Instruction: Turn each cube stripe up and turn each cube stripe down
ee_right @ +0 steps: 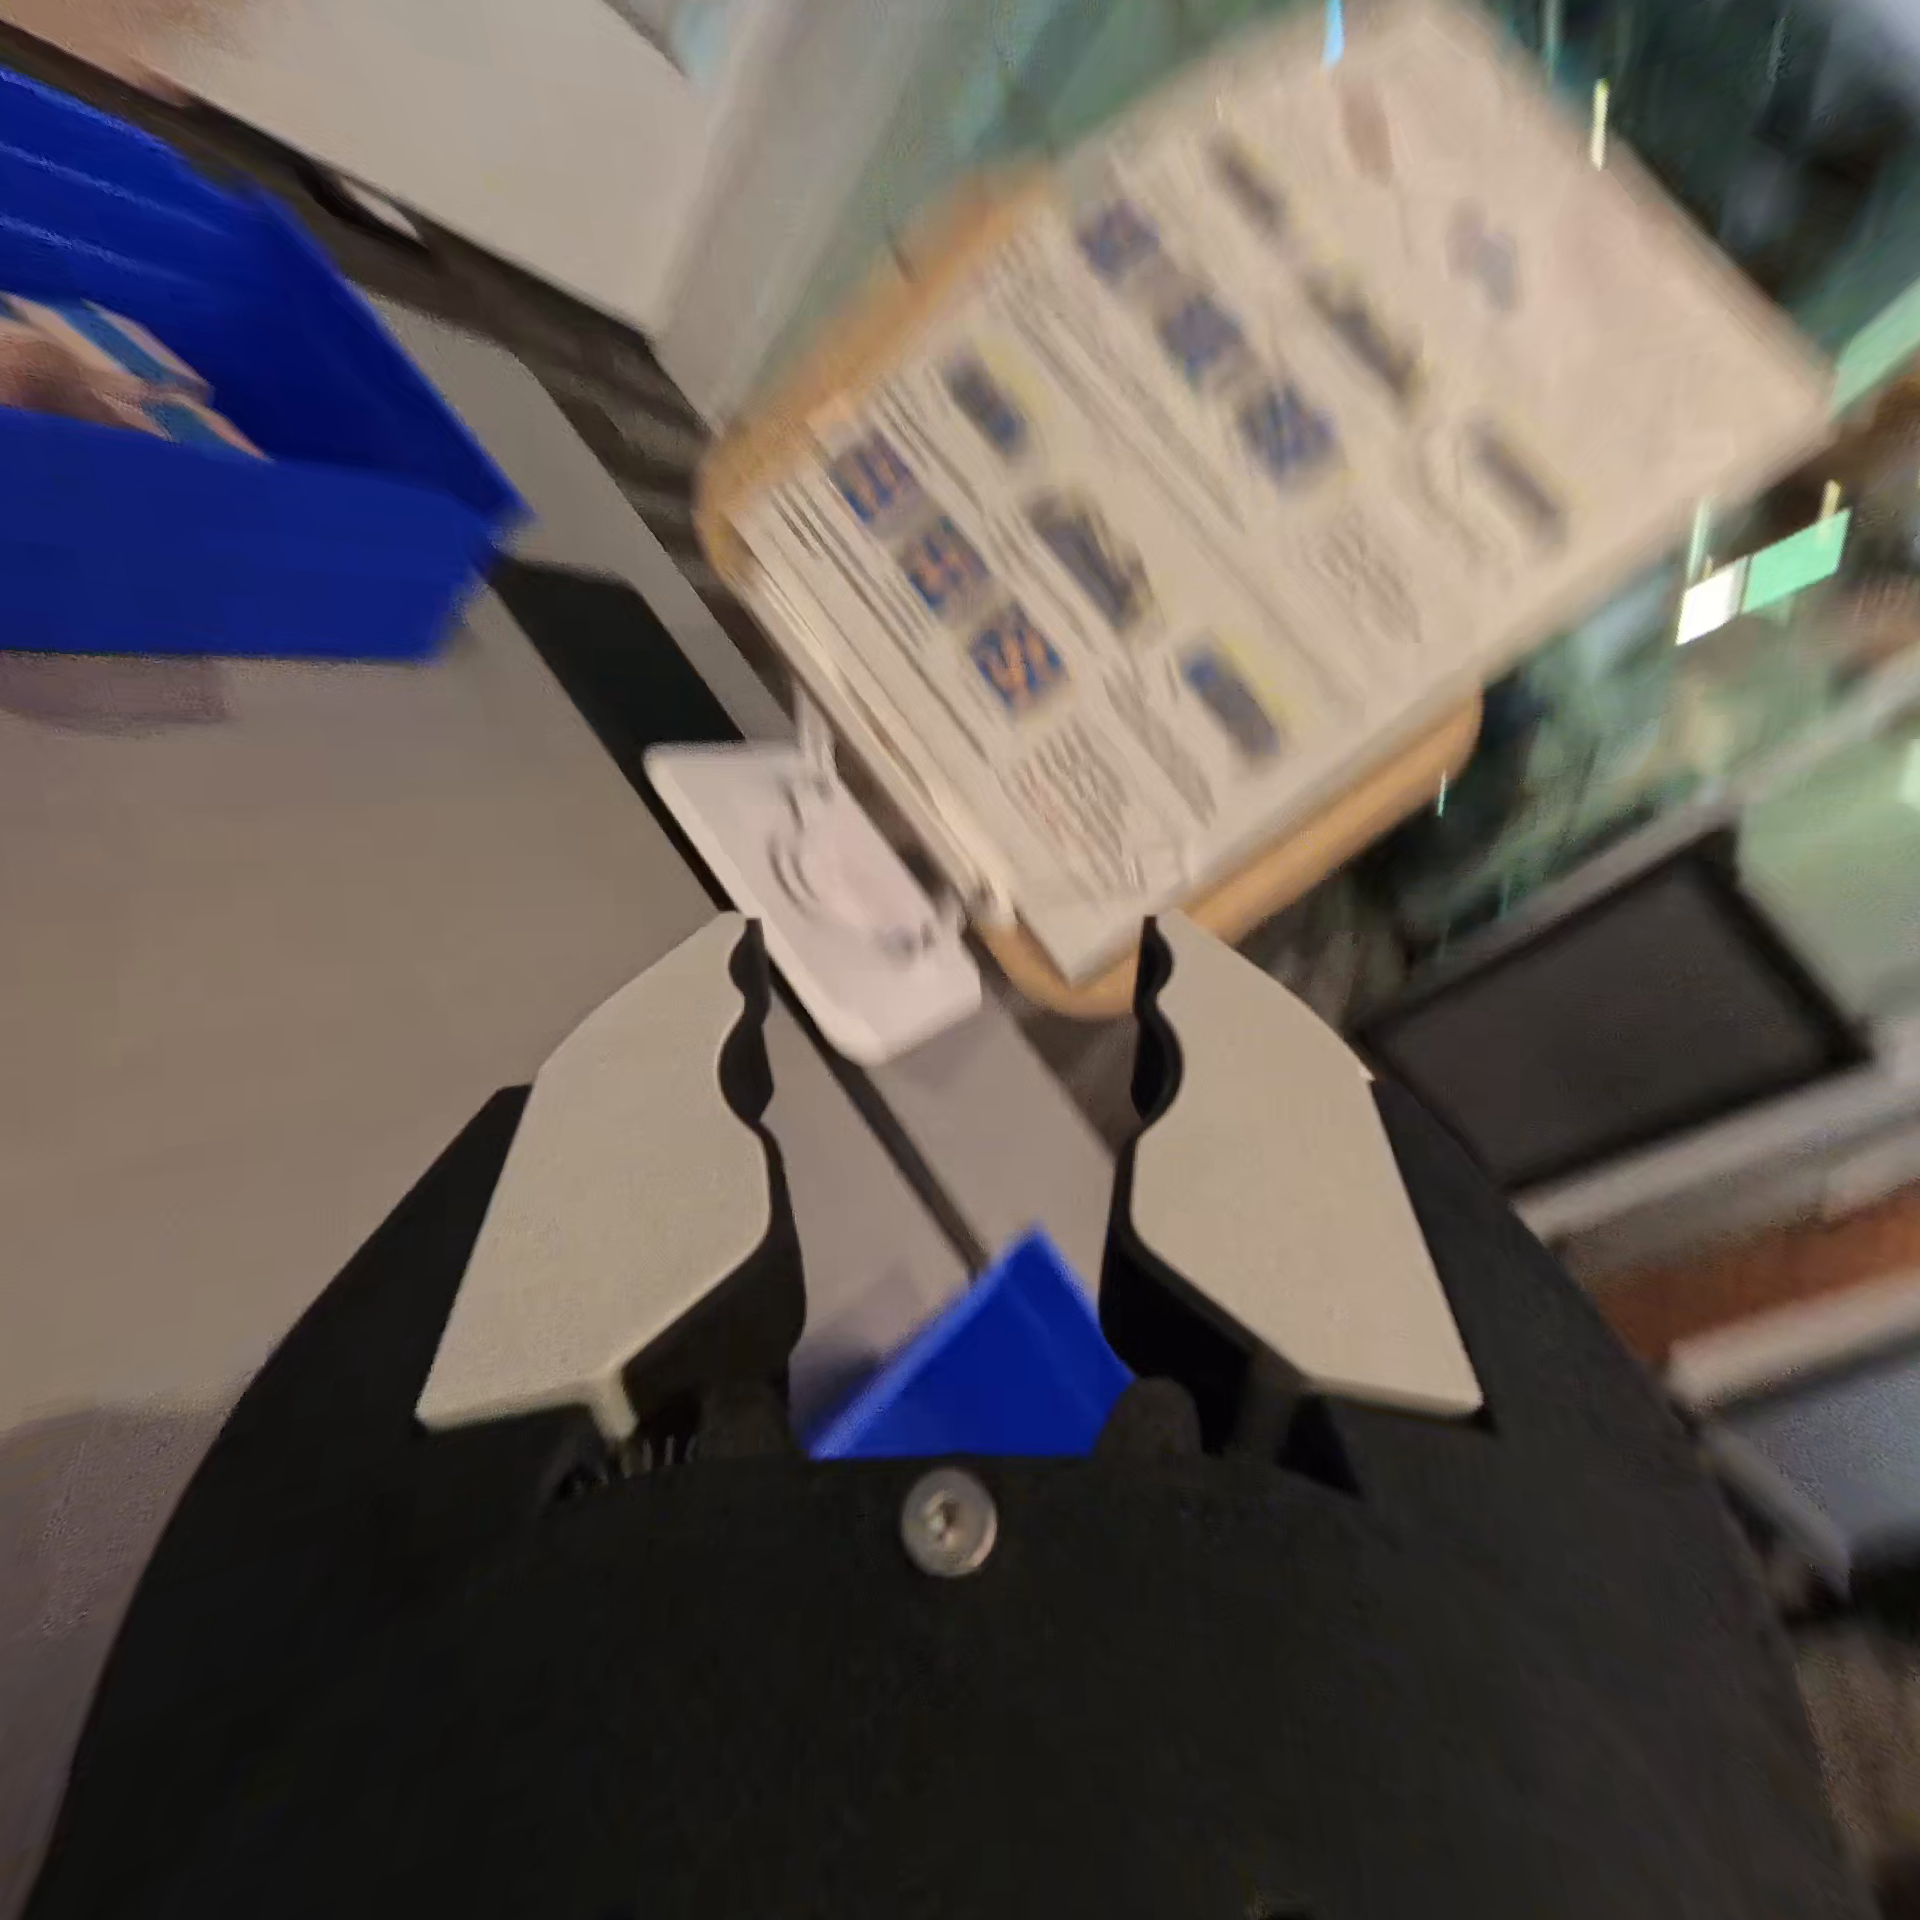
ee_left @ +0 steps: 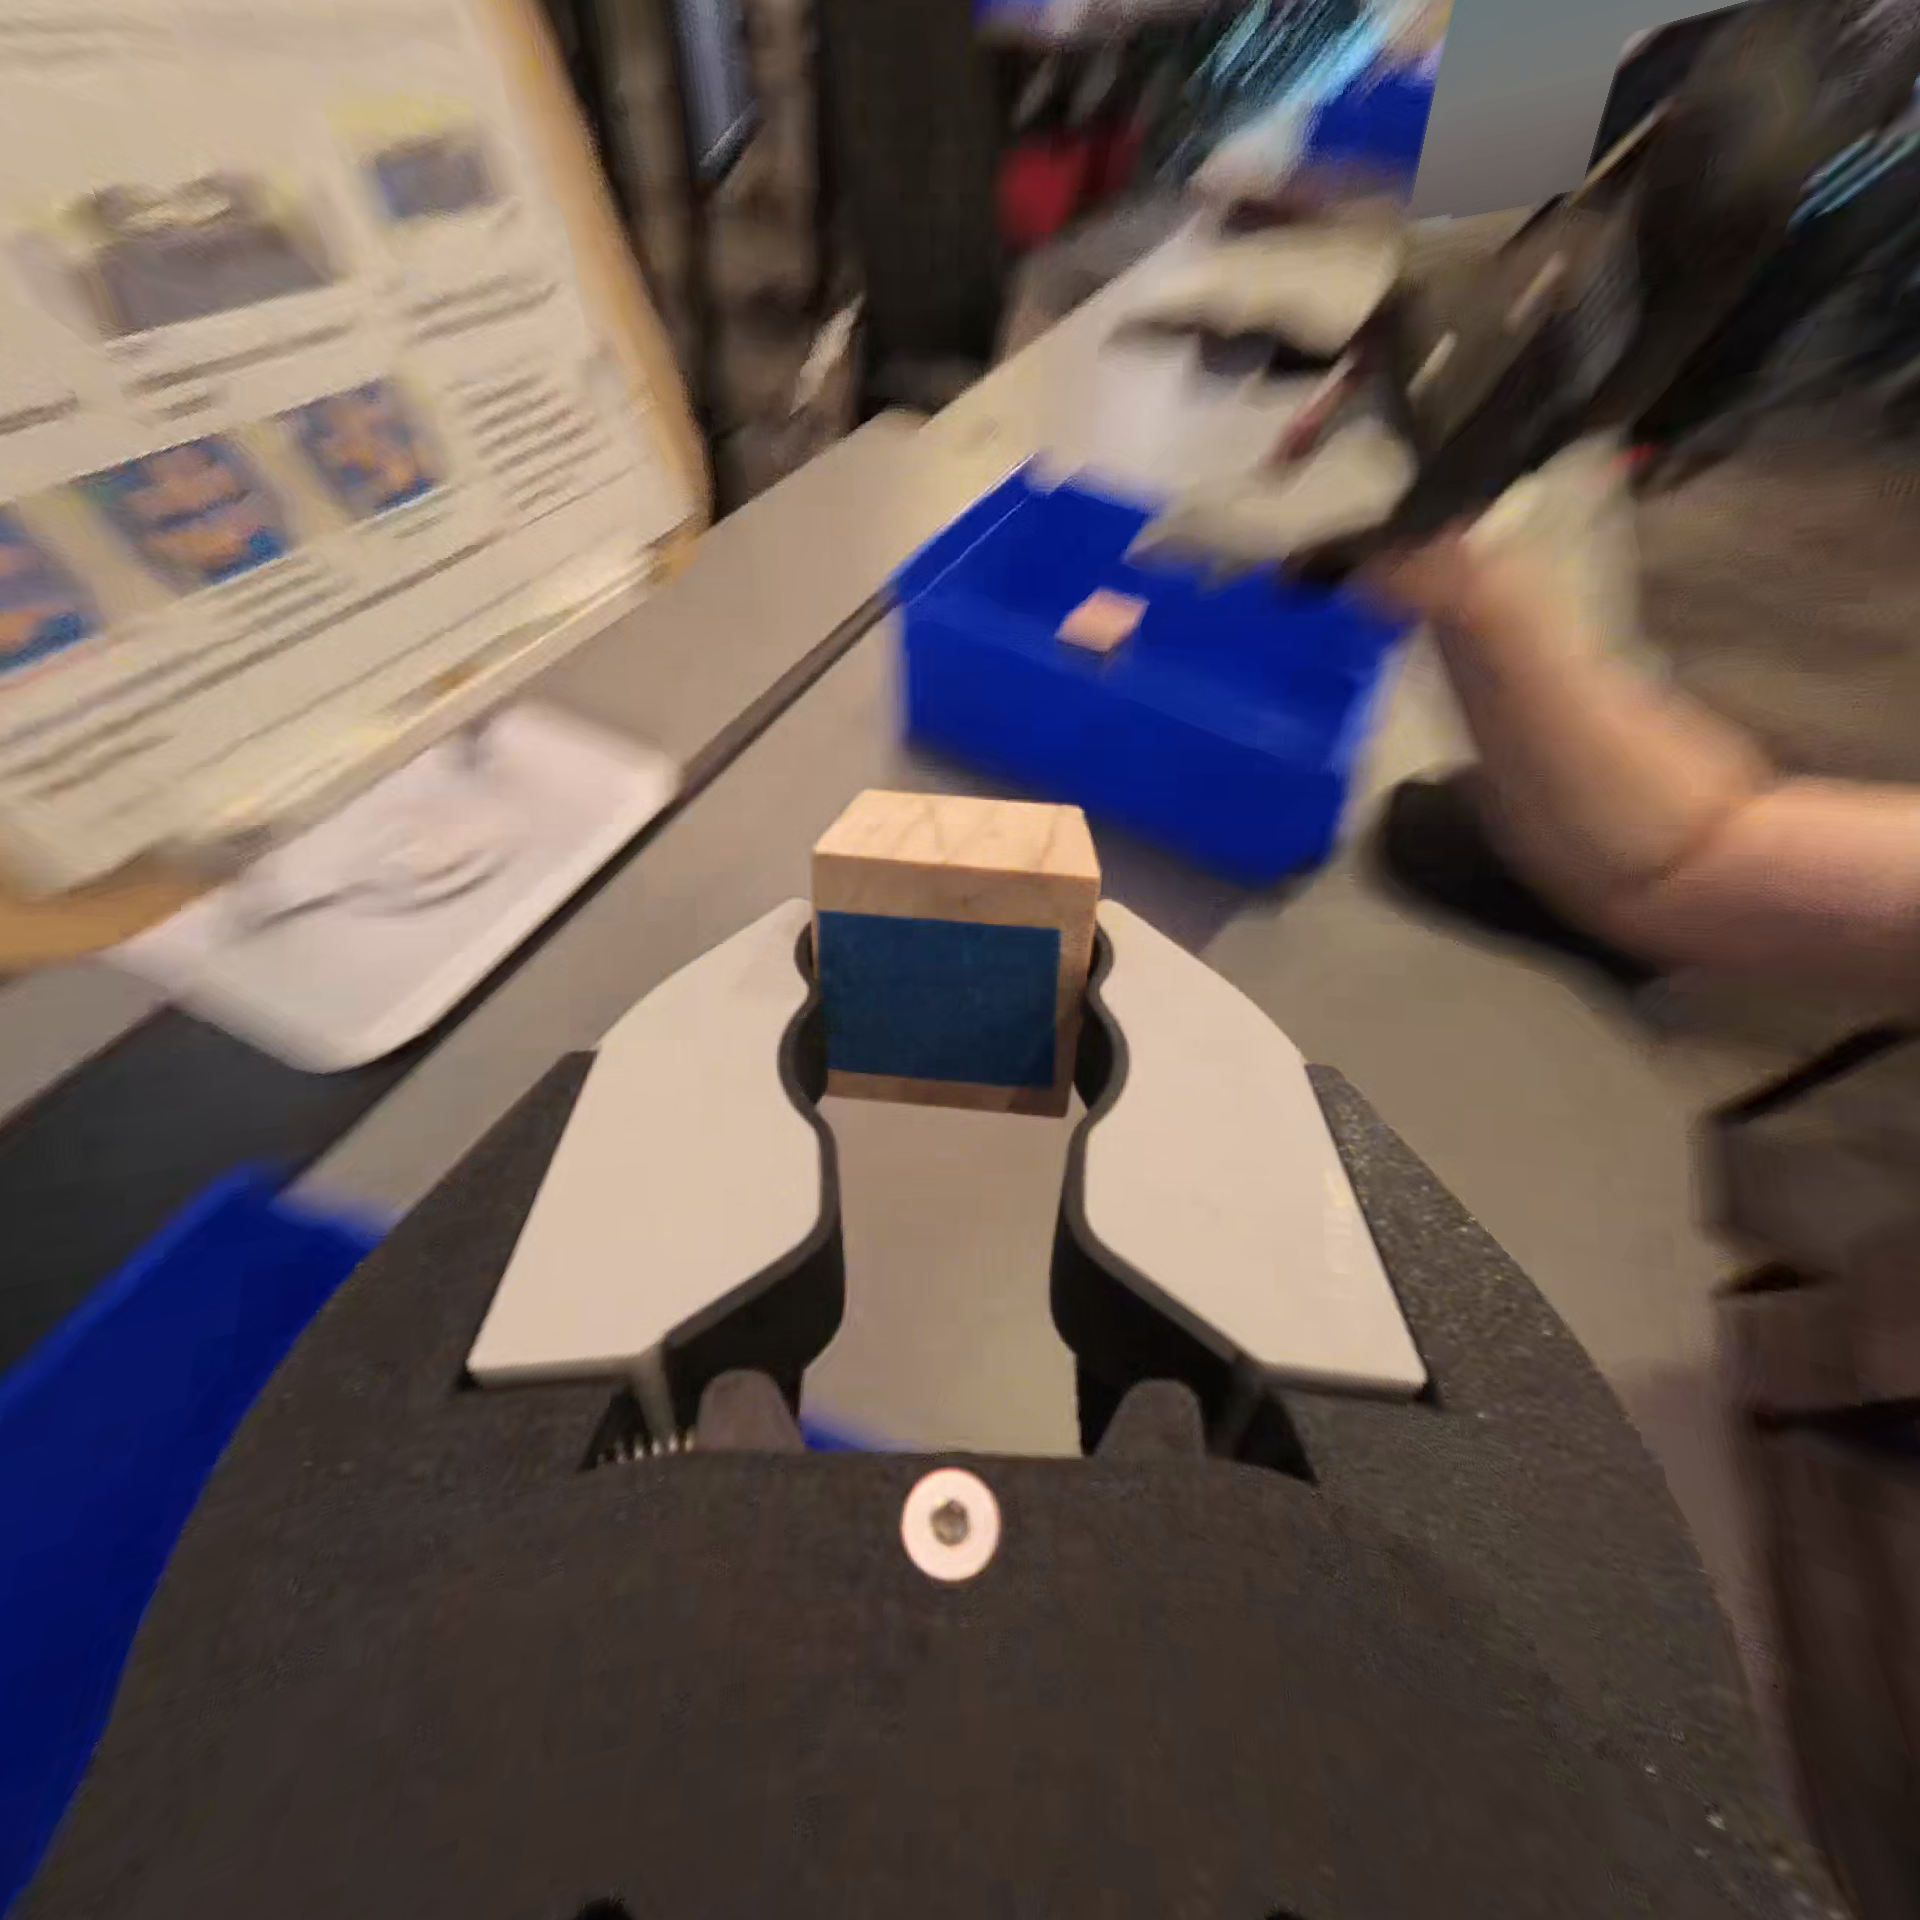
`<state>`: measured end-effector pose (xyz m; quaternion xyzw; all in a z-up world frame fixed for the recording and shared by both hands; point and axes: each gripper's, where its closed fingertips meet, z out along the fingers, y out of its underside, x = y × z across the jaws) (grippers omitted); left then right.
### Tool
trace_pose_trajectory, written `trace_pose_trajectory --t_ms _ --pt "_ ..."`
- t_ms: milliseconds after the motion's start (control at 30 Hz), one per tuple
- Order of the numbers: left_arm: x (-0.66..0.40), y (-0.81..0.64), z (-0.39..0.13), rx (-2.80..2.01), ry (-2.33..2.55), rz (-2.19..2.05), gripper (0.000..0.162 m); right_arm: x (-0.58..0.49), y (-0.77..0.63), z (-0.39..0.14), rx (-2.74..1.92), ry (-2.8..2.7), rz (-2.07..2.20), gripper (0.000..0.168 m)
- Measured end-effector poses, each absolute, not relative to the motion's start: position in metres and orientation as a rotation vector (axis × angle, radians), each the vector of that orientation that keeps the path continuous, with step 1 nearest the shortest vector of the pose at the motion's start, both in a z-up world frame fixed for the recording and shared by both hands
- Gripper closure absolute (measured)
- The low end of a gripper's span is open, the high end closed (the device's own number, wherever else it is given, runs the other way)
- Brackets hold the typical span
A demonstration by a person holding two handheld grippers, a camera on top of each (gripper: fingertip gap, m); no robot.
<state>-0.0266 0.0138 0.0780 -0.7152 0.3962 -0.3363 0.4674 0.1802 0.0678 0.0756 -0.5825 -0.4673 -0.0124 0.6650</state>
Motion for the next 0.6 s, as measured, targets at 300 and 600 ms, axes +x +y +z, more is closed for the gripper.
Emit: trace_pose_trajectory --t_ms 300,600 --pt "0.086 -0.050 0.077 -1.656 1.054 -1.507 0.118 0.074 -0.048 0.083 -0.721 -1.267 -0.022 0.089" --pt "0.097 -0.069 0.085 -1.531 1.094 -1.728 0.117 0.075 -0.058 0.084 -0.714 -1.286 0.026 0.123"
